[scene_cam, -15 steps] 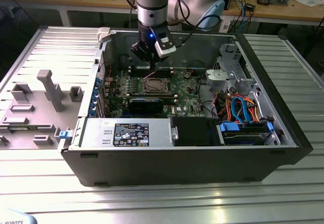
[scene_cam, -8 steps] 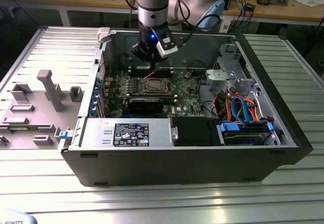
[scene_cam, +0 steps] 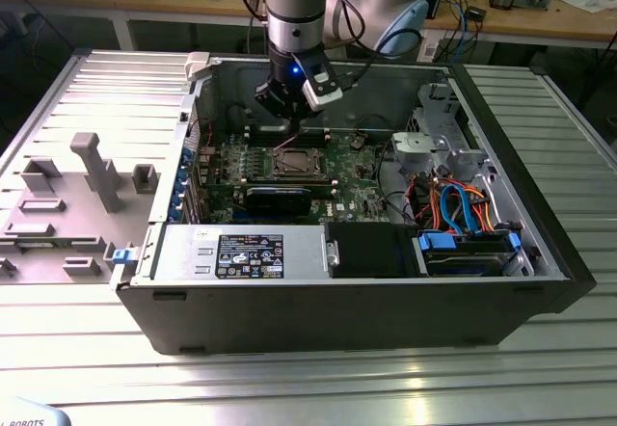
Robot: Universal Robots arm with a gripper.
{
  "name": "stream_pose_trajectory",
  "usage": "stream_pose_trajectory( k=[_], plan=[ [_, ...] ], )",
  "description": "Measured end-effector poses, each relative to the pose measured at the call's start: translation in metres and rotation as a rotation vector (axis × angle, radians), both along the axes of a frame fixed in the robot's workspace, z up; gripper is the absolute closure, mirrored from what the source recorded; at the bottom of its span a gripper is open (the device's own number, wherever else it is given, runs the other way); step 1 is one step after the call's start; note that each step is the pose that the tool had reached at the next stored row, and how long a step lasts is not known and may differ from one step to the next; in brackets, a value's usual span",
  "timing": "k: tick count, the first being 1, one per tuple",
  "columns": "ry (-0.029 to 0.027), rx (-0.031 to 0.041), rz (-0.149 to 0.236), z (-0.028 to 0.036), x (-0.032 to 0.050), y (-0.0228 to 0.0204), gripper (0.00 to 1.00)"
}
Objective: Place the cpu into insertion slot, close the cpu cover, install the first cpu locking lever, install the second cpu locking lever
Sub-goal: 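Install the first cpu locking lever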
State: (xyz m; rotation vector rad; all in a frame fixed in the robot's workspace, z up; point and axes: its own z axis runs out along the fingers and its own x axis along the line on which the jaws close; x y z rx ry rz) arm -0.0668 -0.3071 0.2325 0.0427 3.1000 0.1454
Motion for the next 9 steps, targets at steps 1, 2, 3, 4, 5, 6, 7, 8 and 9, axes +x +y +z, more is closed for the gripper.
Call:
stream_pose_trajectory(
  k=[1, 2, 3, 4, 5, 6, 7, 8, 9],
  plan=[
    [0.0000, 0.0001, 0.000, -0.0005, 0.0006, 0.0003, 0.89],
    [-0.0001, 0.0001, 0.000, -0.0012, 0.0013, 0.0005, 0.89],
    [0.0000, -0.0001, 0.000, -0.0021, 0.0025, 0.0005, 0.89],
    [0.0002, -0.0006, 0.000, -0.0023, 0.0028, 0.0005, 0.89],
    [0.0000, -0.0004, 0.000, -0.0024, 0.0028, 0.0004, 0.89],
    [0.0000, -0.0004, 0.000, -0.0024, 0.0028, -0.0002, 0.89],
    [-0.0001, -0.0004, 0.000, -0.0024, 0.0028, -0.0013, 0.89],
    [0.0000, -0.0004, 0.000, -0.0024, 0.0026, -0.0026, 0.89],
    [0.0000, -0.0003, 0.000, -0.0024, 0.0025, -0.0033, 0.89]
  ],
)
